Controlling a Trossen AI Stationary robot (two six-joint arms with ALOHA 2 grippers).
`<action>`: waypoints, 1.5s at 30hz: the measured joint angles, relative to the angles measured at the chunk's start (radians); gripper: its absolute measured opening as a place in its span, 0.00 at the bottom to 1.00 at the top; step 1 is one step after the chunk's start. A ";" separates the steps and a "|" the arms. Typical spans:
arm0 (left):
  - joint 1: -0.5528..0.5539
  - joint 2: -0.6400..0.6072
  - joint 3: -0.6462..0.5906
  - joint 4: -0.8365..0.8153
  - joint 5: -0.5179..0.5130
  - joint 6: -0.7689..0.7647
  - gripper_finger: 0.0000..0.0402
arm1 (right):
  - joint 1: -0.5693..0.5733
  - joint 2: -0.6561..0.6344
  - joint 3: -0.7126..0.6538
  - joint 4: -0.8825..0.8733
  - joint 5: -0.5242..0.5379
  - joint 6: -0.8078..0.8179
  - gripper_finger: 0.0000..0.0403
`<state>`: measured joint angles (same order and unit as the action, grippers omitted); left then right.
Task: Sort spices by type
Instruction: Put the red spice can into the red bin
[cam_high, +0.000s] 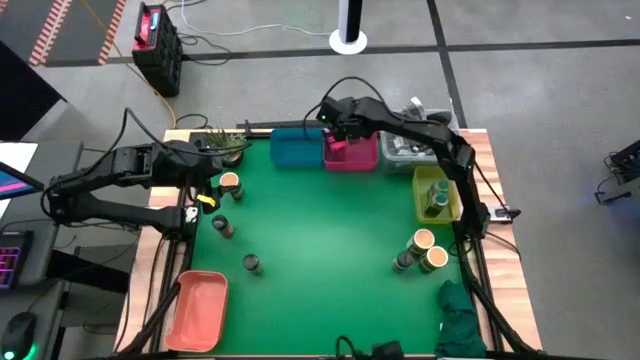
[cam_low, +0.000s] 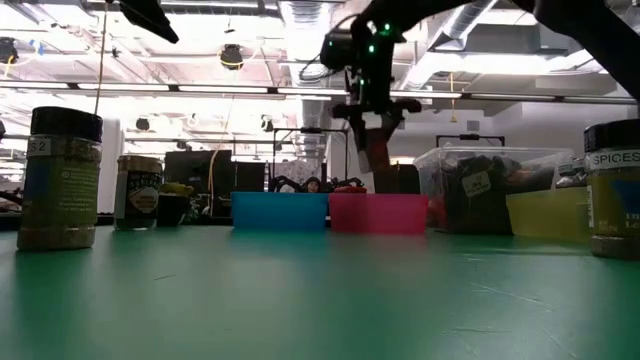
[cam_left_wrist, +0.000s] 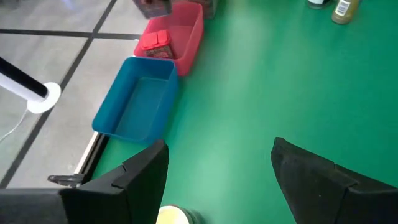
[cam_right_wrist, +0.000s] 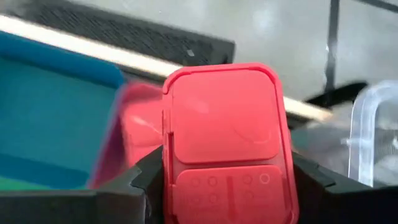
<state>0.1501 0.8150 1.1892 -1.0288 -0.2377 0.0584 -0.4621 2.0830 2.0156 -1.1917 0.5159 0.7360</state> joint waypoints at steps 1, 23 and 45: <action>0.000 0.000 0.000 0.000 0.004 -0.001 0.67 | -0.007 0.001 -0.014 -0.002 -0.001 0.003 0.59; 0.000 0.002 0.000 -0.001 0.026 -0.003 0.67 | -0.035 -0.001 -0.188 0.180 -0.122 0.139 0.59; 0.000 0.002 0.000 -0.007 0.050 -0.007 0.67 | -0.036 0.000 -0.289 0.233 -0.146 0.181 0.72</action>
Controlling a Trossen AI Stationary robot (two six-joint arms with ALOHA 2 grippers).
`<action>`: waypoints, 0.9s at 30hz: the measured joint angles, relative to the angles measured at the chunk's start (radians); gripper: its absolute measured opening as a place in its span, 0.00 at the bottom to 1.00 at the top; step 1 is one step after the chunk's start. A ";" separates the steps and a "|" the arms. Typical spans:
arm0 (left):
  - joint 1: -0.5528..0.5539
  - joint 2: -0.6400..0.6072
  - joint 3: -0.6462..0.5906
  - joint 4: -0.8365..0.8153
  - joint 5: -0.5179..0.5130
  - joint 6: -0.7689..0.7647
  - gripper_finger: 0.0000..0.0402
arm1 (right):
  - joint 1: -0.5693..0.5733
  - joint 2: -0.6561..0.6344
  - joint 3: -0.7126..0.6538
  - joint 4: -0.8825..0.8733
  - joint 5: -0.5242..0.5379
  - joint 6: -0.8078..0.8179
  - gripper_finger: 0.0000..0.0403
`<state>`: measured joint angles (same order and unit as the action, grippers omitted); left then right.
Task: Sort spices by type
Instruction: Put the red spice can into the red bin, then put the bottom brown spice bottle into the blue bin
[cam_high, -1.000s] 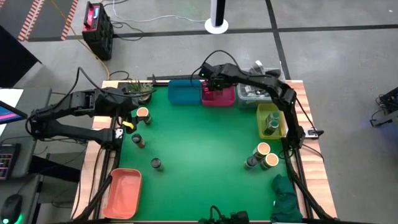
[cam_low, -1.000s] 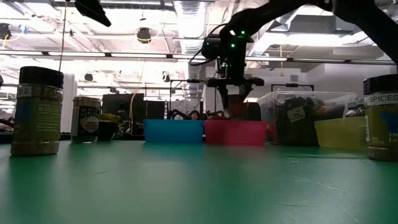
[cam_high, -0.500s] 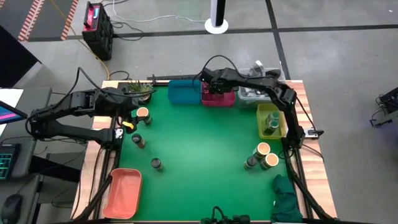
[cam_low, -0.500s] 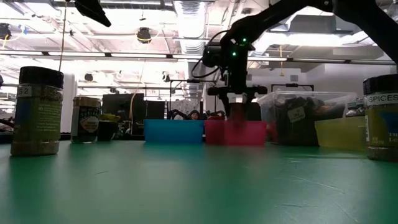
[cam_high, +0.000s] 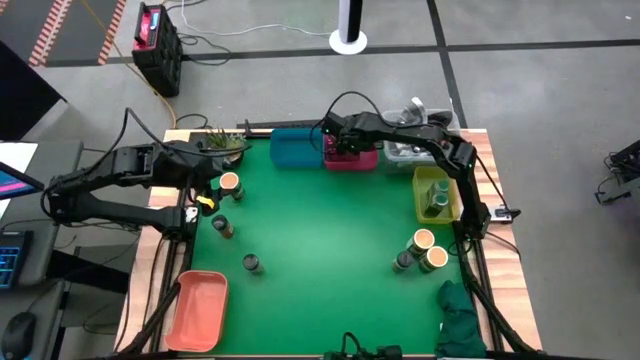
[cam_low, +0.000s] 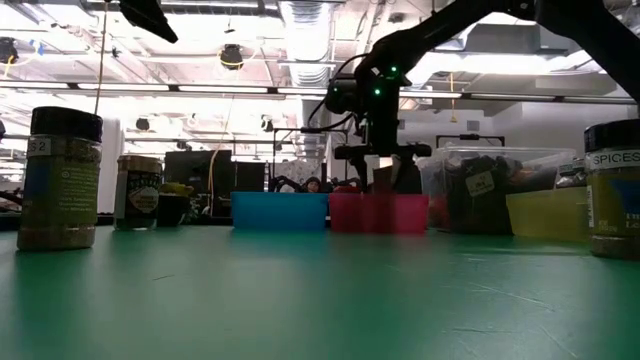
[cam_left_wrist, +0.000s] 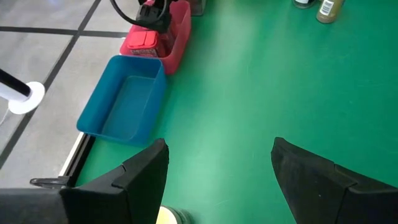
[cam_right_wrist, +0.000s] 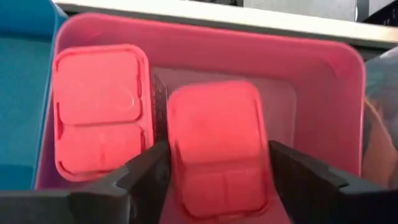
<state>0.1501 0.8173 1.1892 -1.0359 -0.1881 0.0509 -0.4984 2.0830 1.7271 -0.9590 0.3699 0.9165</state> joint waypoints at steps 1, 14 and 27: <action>0.000 0.000 0.000 0.000 0.000 0.000 0.67 | 0.000 0.000 0.000 0.000 -0.006 0.000 0.74; 0.013 0.091 0.000 -0.212 0.004 -0.090 0.67 | 0.105 -0.002 0.261 -0.163 0.112 -0.163 0.80; 0.040 0.136 -0.001 -0.281 0.214 -0.047 0.67 | 0.422 -0.017 0.466 -0.430 0.127 -0.394 0.80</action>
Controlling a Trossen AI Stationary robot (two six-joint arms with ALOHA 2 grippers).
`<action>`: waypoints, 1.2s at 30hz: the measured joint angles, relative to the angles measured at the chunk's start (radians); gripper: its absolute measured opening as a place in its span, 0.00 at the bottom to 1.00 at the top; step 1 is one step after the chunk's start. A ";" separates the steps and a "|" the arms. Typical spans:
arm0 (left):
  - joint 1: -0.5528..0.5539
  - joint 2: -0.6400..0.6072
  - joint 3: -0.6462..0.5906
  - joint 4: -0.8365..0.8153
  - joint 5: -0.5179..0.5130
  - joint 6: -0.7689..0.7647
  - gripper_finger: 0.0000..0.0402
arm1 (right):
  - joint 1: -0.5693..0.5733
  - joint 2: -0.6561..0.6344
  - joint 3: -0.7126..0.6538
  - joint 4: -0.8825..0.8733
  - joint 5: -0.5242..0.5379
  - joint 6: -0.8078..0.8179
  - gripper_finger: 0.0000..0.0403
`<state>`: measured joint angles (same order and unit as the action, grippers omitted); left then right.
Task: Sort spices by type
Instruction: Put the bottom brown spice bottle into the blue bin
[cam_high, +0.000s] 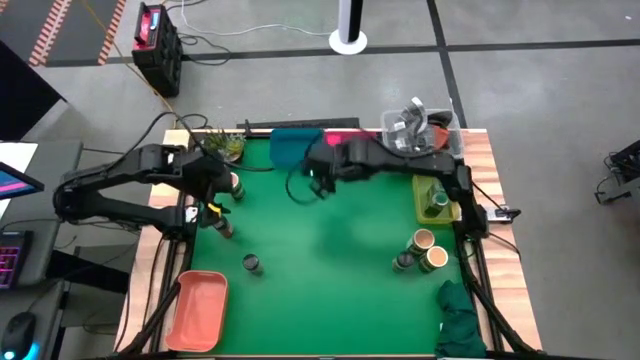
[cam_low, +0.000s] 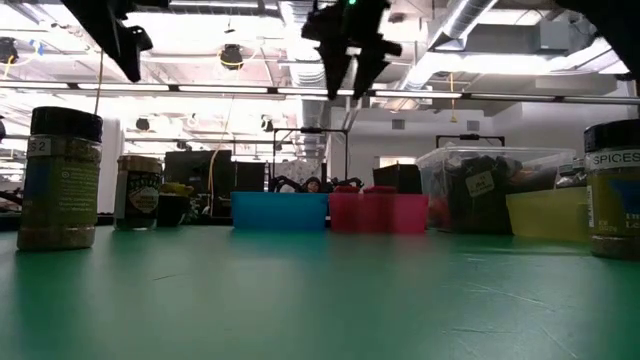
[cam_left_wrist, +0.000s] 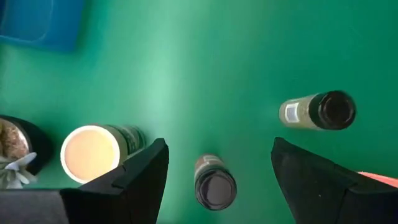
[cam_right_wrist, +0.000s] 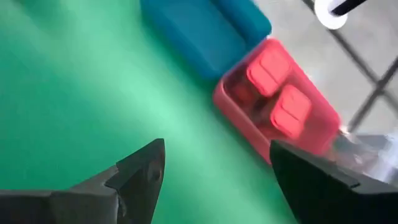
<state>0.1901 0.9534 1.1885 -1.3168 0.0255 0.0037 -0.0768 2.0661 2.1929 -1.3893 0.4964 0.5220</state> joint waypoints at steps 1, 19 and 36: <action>0.000 -0.009 0.000 0.004 0.004 -0.010 0.67 | 0.024 -0.006 -0.008 -0.022 0.001 0.001 0.80; 0.000 -0.074 0.000 0.158 0.012 -0.193 0.67 | 0.225 -0.545 -0.693 0.474 -0.053 0.185 0.80; -0.001 -0.032 0.000 0.170 -0.075 -0.218 0.67 | 0.399 -0.723 -0.894 -0.055 -0.399 0.594 0.90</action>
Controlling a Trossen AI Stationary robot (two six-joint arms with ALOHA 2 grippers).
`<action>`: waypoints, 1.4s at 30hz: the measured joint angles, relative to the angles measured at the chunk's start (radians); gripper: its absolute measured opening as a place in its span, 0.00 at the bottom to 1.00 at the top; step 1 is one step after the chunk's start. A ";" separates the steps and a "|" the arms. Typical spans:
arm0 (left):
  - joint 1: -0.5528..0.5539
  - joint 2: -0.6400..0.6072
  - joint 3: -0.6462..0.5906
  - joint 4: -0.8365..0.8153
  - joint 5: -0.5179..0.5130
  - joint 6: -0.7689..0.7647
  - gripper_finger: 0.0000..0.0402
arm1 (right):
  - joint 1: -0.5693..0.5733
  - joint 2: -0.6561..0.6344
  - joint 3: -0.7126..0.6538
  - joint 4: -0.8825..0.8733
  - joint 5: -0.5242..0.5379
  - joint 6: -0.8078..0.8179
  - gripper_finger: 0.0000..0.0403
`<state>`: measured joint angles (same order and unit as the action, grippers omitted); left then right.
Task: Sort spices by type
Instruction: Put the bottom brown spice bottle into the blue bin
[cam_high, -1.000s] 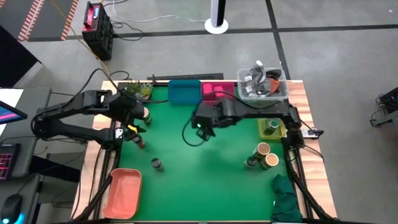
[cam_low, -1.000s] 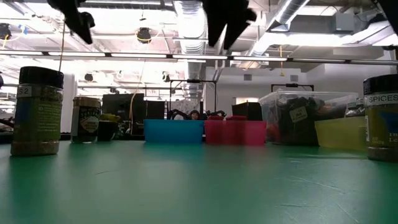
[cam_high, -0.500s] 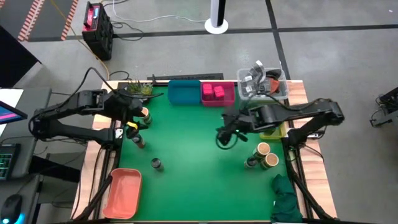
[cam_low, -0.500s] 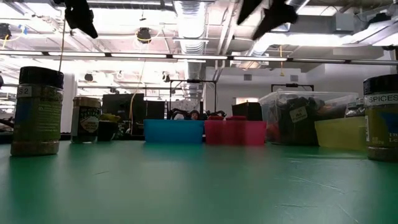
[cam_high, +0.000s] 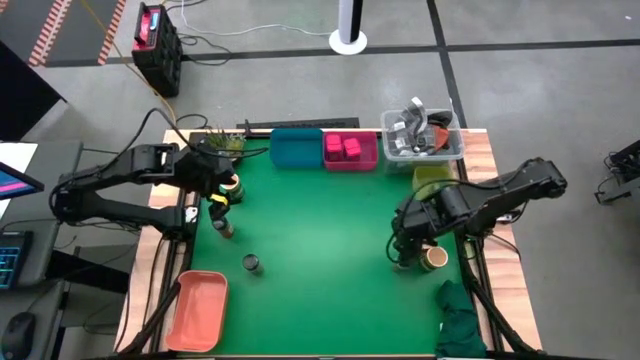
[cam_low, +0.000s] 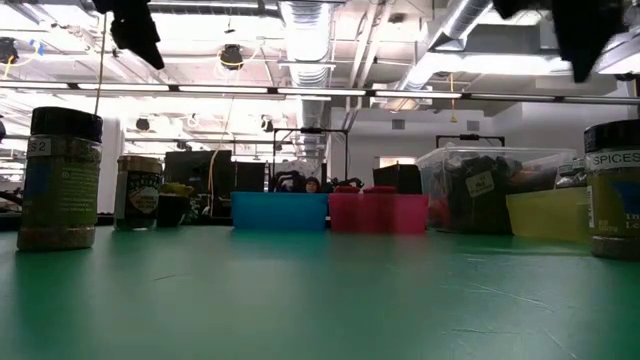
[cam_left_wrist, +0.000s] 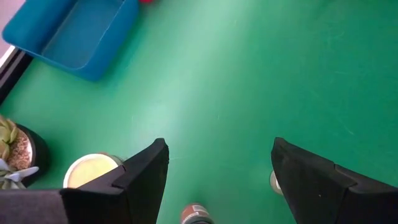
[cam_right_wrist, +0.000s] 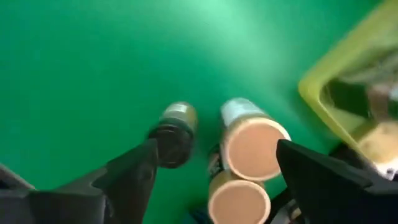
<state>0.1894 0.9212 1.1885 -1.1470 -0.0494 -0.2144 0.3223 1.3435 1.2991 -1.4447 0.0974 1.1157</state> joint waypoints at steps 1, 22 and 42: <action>0.000 0.001 0.000 0.001 0.000 0.000 0.67 | 0.005 -0.021 -0.030 -0.001 -0.001 0.035 0.92; 0.000 0.011 0.000 -0.005 0.018 0.029 0.67 | 0.288 -0.135 -0.242 0.051 -0.142 0.429 0.99; 0.000 0.015 0.000 -0.006 0.024 0.031 0.67 | 0.299 -0.130 -0.475 0.300 -0.164 0.381 0.99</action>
<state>0.1898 0.9360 1.1885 -1.1534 -0.0250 -0.1832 0.6216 1.2133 0.8241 -1.1445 -0.0662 1.4962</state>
